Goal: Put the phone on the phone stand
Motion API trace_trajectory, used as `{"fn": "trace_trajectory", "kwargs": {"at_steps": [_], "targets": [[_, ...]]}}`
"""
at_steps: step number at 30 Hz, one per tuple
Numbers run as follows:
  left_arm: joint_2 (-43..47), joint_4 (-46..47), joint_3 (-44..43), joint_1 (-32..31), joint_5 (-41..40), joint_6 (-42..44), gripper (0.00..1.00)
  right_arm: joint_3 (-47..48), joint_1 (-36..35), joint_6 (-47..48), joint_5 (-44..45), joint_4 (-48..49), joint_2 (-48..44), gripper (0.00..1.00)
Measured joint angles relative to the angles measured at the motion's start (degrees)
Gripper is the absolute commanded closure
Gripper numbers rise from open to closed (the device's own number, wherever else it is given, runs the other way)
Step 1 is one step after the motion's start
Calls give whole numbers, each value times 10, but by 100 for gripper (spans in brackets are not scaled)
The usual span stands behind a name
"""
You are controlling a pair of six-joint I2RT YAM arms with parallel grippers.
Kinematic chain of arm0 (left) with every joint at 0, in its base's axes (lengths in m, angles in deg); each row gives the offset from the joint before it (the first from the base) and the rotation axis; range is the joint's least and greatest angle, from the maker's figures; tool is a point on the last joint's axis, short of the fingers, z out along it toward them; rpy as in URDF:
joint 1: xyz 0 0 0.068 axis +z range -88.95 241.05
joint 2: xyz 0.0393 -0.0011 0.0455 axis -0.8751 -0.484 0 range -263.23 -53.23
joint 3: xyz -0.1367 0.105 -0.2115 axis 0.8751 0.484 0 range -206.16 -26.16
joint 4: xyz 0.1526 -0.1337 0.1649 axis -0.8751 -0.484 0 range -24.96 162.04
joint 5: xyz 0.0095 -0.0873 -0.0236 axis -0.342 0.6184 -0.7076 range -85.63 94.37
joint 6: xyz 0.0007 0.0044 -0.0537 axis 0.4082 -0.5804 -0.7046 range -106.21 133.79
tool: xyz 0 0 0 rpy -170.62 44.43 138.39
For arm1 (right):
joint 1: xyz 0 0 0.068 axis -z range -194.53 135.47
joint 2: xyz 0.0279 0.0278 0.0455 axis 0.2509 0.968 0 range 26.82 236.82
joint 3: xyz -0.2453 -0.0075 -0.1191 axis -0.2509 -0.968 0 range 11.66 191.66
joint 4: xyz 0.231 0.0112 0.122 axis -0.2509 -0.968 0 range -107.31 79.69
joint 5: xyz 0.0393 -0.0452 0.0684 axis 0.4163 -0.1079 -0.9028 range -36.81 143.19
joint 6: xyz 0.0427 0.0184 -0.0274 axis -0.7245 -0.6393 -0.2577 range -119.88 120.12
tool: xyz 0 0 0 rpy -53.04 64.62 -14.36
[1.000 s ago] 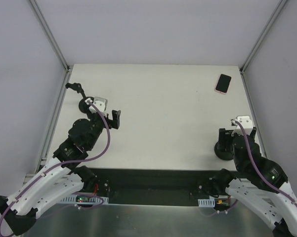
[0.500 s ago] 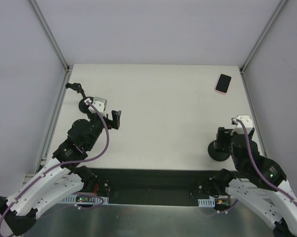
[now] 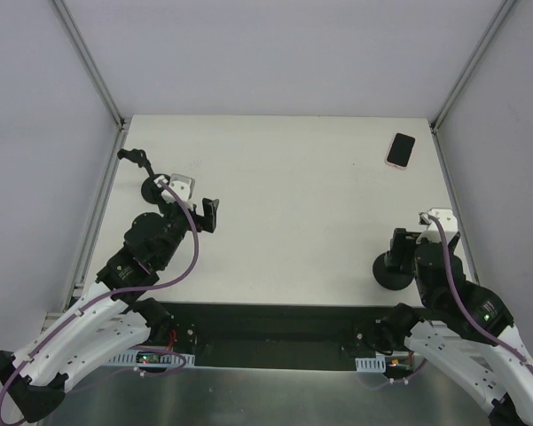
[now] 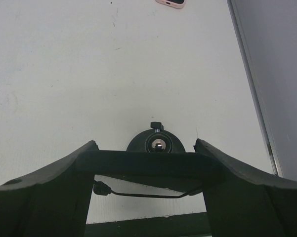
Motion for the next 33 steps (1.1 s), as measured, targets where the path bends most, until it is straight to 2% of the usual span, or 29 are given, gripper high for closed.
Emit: {"fn": "trace_trajectory", "kwargs": {"at_steps": [5, 8, 20, 27, 33], "targets": [[-1, 0, 0, 0, 0, 0, 16, 3, 1, 9, 23, 6, 6, 5], [-1, 0, 0, 0, 1, 0, 16, 16, 1, 20, 38, 6, 6, 0], [-1, 0, -2, 0, 10, 0, 16, 89, 1, 31, 49, -4, 30, 0], [-1, 0, -3, 0, 11, 0, 16, 72, 1, -34, 70, -21, 68, 2], [-1, 0, -3, 0, 11, 0, 16, 56, 1, -100, 97, -33, 74, 18]]}}
